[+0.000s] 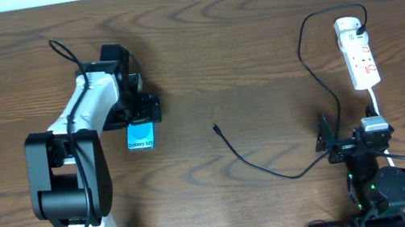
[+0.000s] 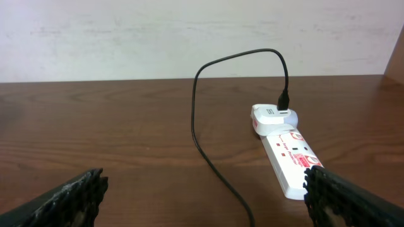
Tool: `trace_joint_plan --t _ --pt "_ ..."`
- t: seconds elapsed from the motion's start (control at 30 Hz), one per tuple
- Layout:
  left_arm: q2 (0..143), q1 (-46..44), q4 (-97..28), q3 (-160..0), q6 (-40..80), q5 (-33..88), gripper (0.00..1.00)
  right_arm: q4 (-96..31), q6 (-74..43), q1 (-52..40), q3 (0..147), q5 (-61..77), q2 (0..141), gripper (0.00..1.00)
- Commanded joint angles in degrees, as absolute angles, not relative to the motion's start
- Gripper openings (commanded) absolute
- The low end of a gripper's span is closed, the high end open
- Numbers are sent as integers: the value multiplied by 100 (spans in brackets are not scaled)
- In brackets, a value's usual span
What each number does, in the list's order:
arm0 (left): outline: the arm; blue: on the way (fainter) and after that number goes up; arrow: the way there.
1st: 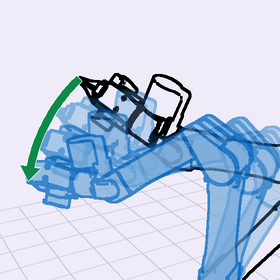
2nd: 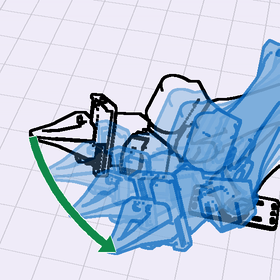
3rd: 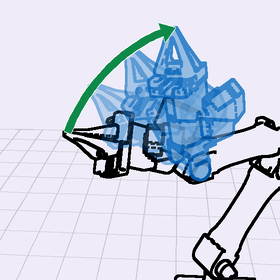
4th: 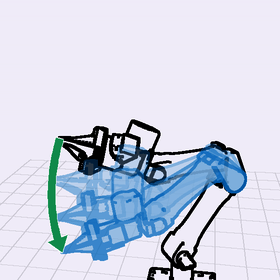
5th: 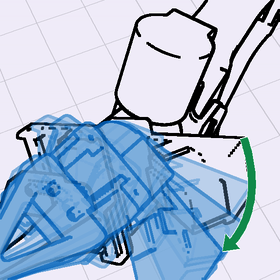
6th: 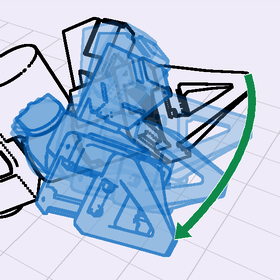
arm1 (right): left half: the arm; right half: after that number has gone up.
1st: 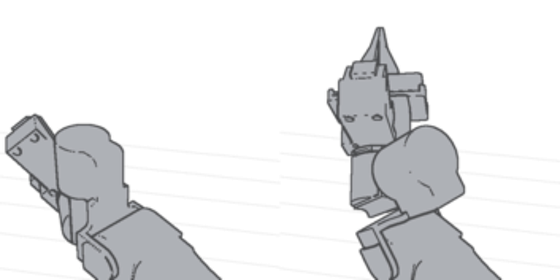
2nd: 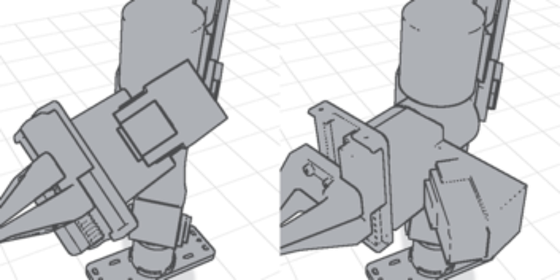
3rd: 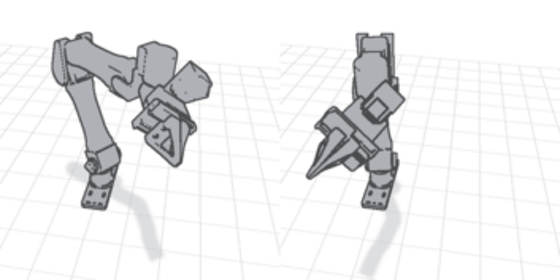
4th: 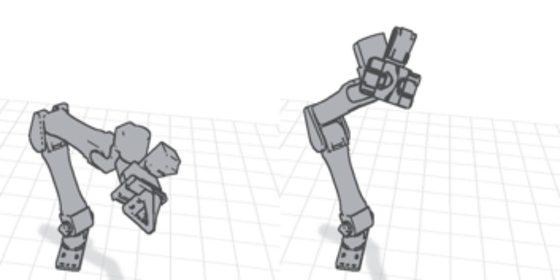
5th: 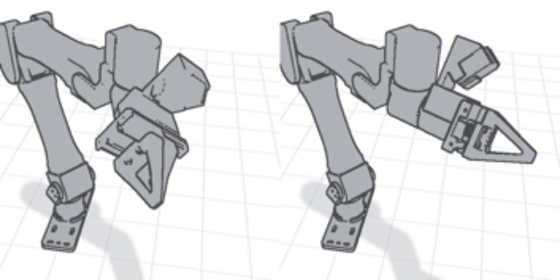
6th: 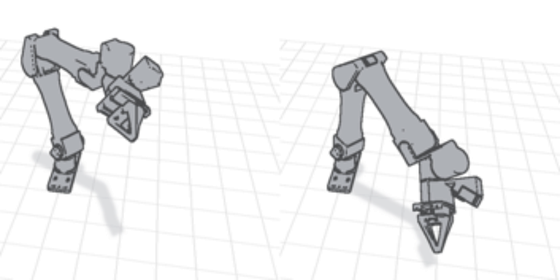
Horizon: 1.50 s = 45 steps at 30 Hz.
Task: Plug charger to phone and switch on socket
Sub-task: 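Lower the left gripper and close it on the phone's bottom edge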
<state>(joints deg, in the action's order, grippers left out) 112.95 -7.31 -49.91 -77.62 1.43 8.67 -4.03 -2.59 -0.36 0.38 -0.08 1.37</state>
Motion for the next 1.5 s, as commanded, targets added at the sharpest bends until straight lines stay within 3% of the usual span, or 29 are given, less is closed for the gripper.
trace_joint_plan --t 0.0,1.47 --pt "11279 -836 -4947 -7712 71 849 98 -429 -316 -84 32 -93 104 99" --pt "11286 -860 -4567 -7675 108 530 98 -429 -316 -84 32 -93 104 99"
